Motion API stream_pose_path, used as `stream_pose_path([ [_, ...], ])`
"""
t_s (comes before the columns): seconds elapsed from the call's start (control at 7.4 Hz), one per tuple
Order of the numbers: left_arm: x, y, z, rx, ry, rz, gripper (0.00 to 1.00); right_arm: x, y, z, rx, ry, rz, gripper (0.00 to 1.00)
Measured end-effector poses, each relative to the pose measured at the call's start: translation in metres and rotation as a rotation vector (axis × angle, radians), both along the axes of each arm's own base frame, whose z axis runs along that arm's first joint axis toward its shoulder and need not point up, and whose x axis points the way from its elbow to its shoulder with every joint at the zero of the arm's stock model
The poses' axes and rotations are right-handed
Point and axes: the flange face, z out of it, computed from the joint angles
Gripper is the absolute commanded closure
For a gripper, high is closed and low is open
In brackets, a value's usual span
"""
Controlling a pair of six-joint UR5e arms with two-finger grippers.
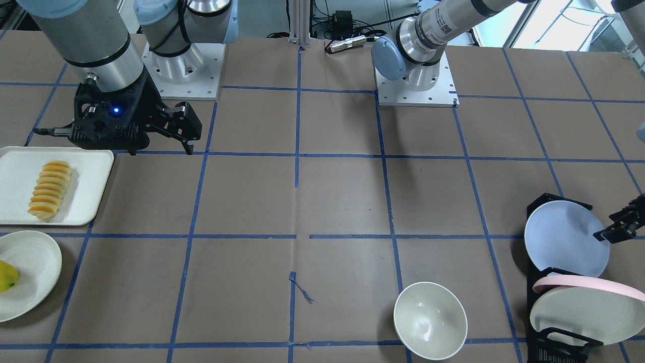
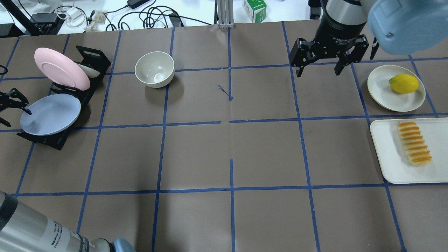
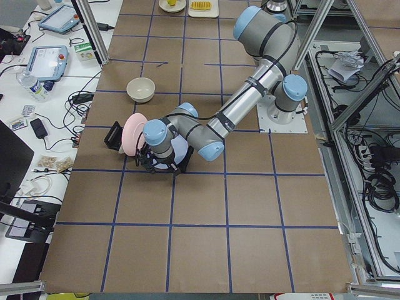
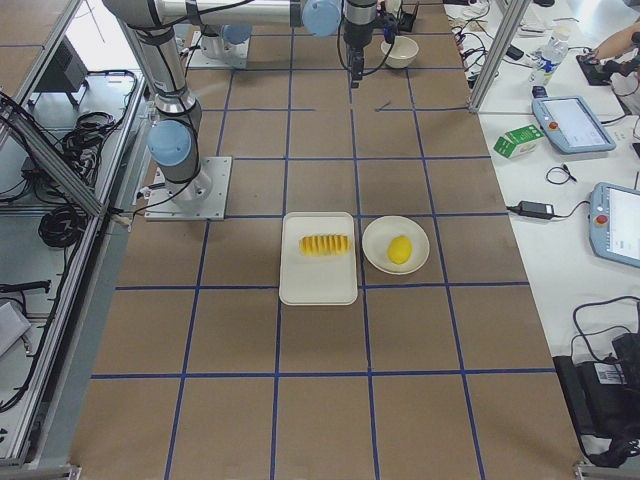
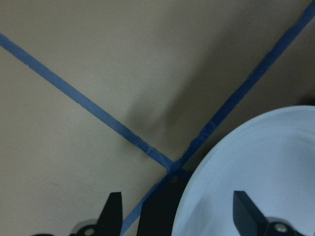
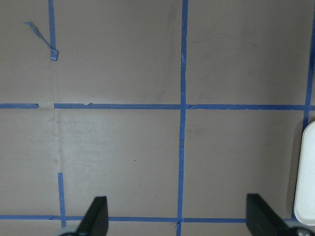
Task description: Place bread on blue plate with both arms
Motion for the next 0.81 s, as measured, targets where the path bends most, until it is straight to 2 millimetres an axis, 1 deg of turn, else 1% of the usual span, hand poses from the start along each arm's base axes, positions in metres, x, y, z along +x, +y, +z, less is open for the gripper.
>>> stream_pose_path([
  [0.14,-0.0005,0.0009,-0.0014,0.005,0.006,-0.001,0.92,-0.0004,0.0003,-0.0006,0.004,0.001,0.000,0.00],
  [0.27,-0.0010,0.0016,-0.0025,0.010,0.013,-0.003,1.00,-0.0006,0.0002,-0.0013,0.005,0.002,0.002,0.00],
  [0.68,-0.0021,0.0036,-0.0019,0.020,0.029,-0.012,1.00,-0.0006,-0.0007,-0.0013,-0.003,0.004,0.011,0.00],
  [0.81,-0.0037,0.0052,0.0016,0.027,0.038,-0.023,1.00,-0.0005,-0.0007,-0.0015,-0.001,0.004,0.012,0.00],
])
